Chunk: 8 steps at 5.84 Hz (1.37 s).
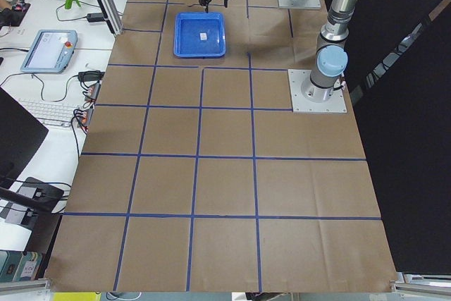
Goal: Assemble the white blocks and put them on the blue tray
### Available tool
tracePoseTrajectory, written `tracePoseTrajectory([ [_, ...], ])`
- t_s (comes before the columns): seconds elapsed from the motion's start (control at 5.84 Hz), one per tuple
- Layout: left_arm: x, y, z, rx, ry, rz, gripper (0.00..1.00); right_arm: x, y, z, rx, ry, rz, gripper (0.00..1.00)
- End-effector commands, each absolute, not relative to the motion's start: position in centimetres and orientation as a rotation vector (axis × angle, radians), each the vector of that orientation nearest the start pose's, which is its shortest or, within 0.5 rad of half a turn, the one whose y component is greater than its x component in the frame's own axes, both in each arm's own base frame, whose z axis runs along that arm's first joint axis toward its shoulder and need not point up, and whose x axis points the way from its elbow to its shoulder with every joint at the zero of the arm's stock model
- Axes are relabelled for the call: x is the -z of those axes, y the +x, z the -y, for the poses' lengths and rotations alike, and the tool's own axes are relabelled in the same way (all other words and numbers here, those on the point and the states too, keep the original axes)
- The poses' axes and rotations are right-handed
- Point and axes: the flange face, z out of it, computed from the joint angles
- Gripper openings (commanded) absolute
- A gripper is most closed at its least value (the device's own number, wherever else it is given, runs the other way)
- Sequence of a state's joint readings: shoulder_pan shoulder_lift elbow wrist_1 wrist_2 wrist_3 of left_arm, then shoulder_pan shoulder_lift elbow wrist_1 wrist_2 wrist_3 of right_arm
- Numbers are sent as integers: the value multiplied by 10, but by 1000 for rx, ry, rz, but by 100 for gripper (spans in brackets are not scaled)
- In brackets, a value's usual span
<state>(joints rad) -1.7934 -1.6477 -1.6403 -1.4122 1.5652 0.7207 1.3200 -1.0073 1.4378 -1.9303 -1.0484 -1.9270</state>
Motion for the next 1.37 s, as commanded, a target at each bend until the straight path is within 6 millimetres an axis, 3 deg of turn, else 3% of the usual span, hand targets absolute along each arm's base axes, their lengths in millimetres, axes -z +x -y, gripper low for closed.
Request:
tracePoseTrajectory([
  [0.0, -474, -206, 469, 14, 954, -2993, 100, -276, 52, 658, 585, -2058, -1813, 27],
  [0.17, -486, -199, 460, 21, 713, -3054, 100, -277, 83, 636, 574, -2063, -1777, 27],
  [0.51, -501, -179, 459, 89, 259, -3138, 100, -278, 154, 620, 562, -2006, -1796, 27],
  [0.68, -505, -179, 456, 104, 162, -3136, 100, -278, 181, 614, 561, -2002, -1807, 27],
  [0.86, -508, -177, 455, 118, 51, -3140, 100, -264, 201, 604, 577, -1993, -1830, 27],
  [1.2, -512, -169, 458, 131, 26, -3075, 100, -220, 227, 575, 618, -1974, -1868, 27],
])
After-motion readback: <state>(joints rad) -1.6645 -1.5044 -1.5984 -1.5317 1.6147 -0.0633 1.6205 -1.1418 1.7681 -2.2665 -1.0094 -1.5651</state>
